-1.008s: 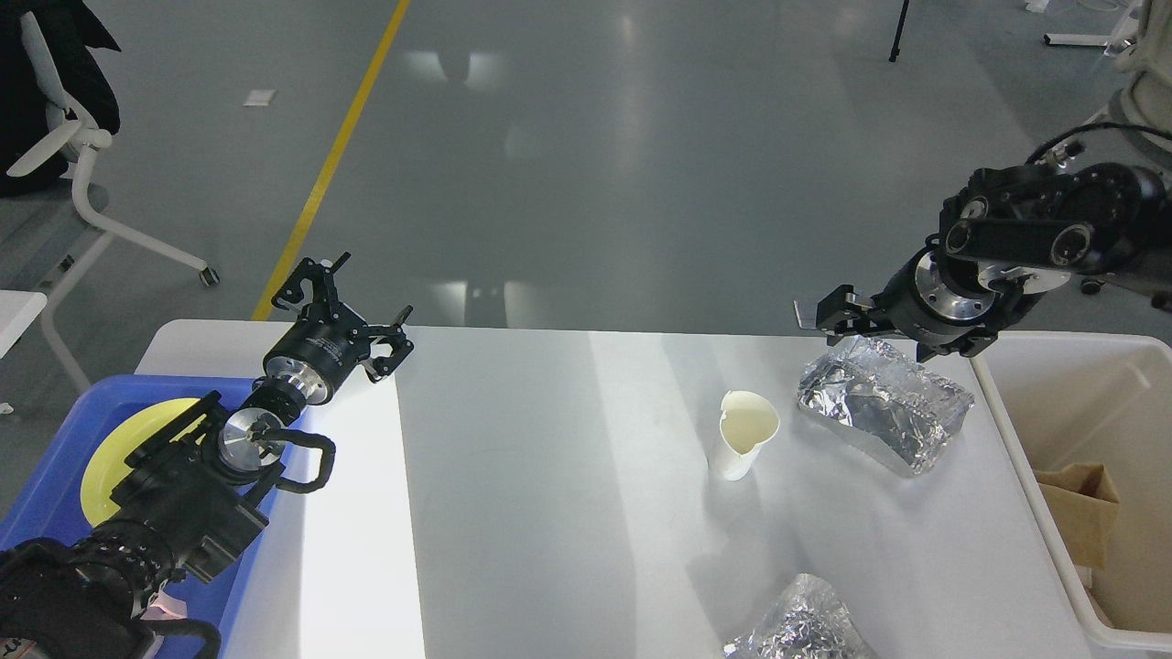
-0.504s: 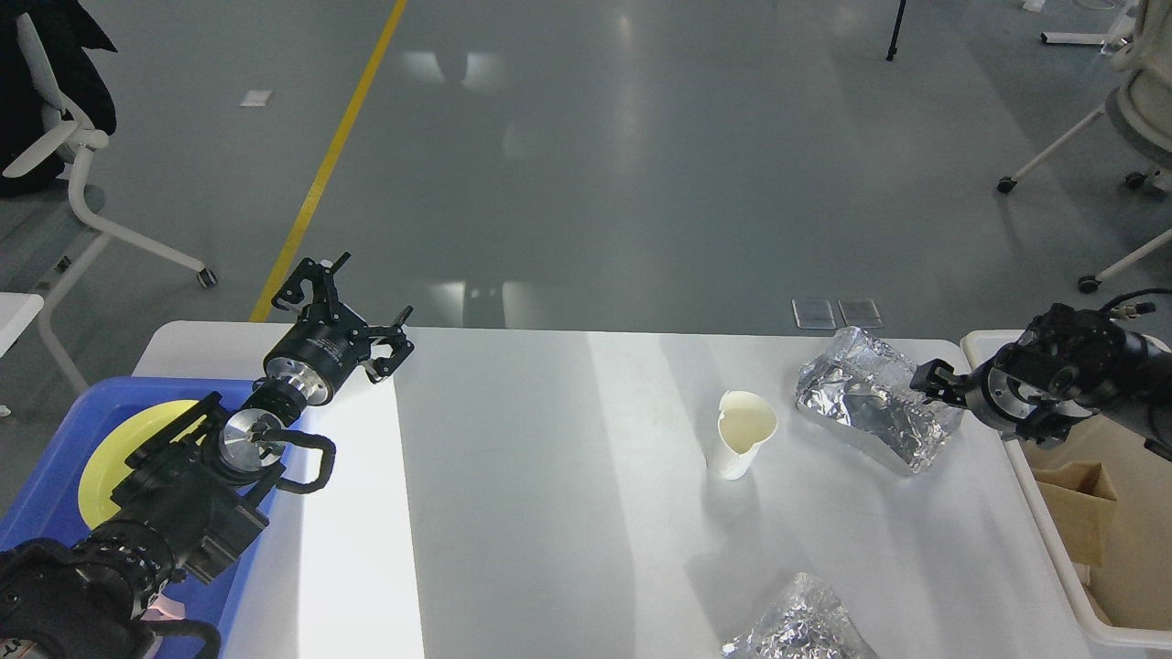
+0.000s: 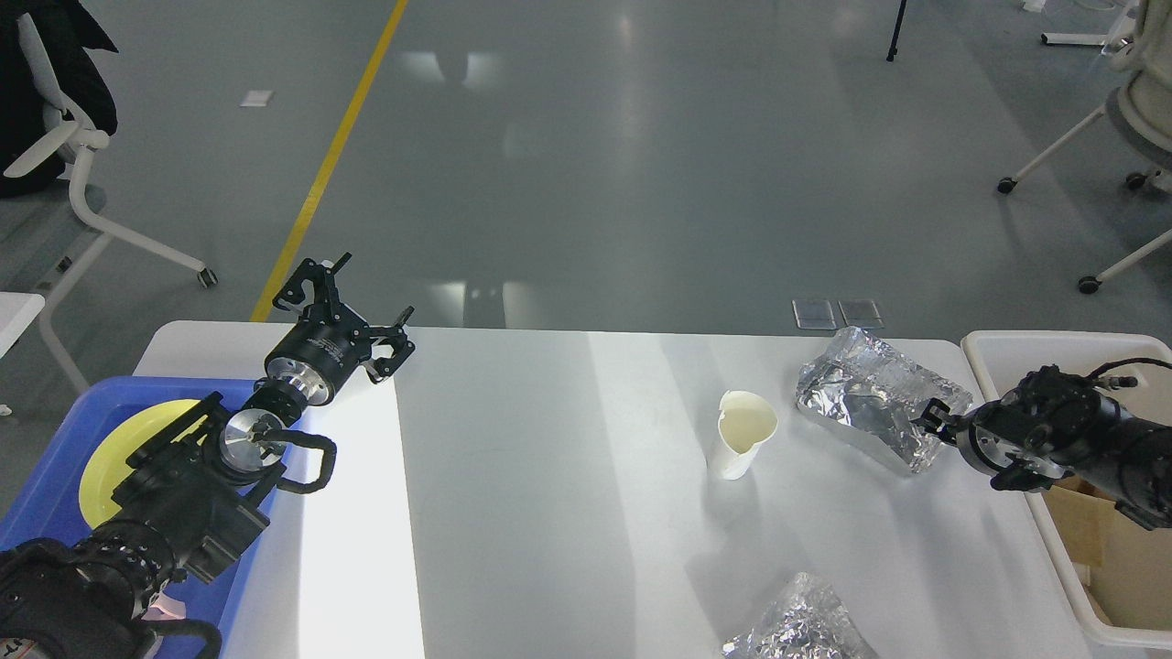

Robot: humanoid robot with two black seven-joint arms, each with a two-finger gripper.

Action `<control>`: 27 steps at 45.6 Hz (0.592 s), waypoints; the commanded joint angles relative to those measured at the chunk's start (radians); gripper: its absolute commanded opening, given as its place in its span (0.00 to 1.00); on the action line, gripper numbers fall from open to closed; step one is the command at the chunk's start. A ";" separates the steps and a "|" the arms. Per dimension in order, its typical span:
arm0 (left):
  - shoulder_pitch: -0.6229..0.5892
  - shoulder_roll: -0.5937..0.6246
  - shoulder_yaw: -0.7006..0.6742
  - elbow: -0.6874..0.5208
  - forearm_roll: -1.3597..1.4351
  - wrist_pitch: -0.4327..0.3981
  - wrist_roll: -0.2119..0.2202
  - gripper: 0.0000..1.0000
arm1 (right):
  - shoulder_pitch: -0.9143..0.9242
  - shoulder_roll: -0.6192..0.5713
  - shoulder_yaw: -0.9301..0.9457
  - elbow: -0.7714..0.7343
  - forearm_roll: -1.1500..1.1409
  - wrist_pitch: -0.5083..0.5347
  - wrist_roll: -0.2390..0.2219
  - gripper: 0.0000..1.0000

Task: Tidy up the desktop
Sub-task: 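Close the right gripper on the foil bag's edge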

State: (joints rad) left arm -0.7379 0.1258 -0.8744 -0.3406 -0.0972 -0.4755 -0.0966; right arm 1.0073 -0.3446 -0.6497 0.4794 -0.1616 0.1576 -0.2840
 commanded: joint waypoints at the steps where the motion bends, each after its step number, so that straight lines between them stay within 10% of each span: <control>1: 0.000 0.000 0.000 0.000 0.001 0.000 0.000 0.99 | -0.007 0.007 0.004 -0.002 0.001 -0.010 0.000 0.52; 5: -0.002 0.000 0.000 0.000 -0.001 0.000 0.000 0.99 | -0.013 0.007 0.025 -0.002 0.001 -0.010 0.000 0.00; 27: 0.000 0.000 0.000 0.000 0.001 0.000 0.000 0.99 | -0.021 0.012 0.041 -0.002 0.001 -0.013 0.000 0.00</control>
State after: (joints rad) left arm -0.7381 0.1263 -0.8744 -0.3406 -0.0971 -0.4755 -0.0966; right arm 0.9848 -0.3329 -0.6100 0.4750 -0.1610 0.1442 -0.2838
